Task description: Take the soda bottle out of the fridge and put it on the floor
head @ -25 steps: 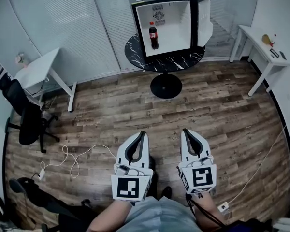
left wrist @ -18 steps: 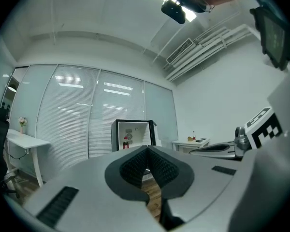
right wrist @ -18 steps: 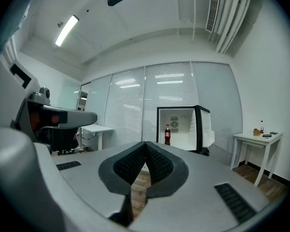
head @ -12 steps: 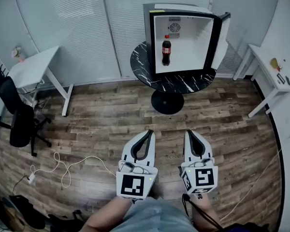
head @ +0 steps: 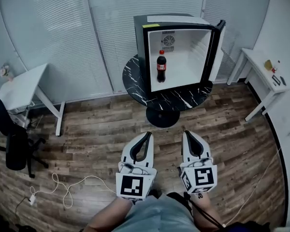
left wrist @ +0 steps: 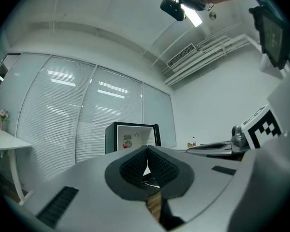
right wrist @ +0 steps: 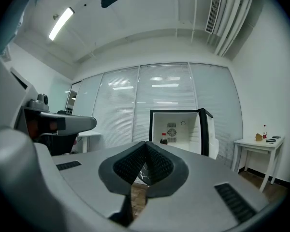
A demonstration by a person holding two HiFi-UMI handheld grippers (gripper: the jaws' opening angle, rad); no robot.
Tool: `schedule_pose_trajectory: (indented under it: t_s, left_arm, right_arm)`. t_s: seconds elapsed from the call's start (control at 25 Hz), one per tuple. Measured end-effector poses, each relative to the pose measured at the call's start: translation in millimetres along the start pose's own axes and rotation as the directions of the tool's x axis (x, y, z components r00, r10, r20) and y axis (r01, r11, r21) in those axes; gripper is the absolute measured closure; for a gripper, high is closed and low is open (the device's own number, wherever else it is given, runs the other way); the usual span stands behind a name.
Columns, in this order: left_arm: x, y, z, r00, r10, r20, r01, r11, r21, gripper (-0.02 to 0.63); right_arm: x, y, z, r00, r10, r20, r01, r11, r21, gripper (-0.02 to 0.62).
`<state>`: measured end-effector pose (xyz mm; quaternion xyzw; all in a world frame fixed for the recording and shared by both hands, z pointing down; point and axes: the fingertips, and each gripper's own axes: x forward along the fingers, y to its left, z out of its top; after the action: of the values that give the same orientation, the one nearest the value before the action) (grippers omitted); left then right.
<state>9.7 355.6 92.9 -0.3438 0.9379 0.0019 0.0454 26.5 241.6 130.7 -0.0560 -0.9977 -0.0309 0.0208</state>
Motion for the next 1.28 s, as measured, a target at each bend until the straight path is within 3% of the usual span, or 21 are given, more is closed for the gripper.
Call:
schedule_pose_trajectory:
  t_s: [0.32,0.64,1.0,1.28]
  left_arm:
    - [42.5,10.9,-27.6,0.999,-0.023,-0.033,0.022,0.999,-0.042,0.589]
    - [116.4,13.1,-56.6,0.996,-0.023,-0.082,0.02,0.999,-0.032,0.589]
    - [257.4,14.4,-74.6,0.994,0.021,-0.111,-0.019,1.0,0.011,0.589]
    - [333.4,21.7,-66.5,0.988,0.105,-0.111,-0.099,0.993,0.056,0.589]
  right_arm:
    - [35.5,-24.3,-9.3,0.999,-0.031,-0.025,0.03,0.999,-0.019,0.581]
    - [90.3,-86.0,-26.6,0.998,-0.055,-0.035,0.054,0.998,-0.011,0.581]
    - [202.5,-180.0,-41.1,0.998,0.024,-0.06,-0.023,1.0,0.019,0.581]
    - [286.5,-232.0,-10.6,0.992,0.13,0.001,-0.13,0.992,0.008,0.581]
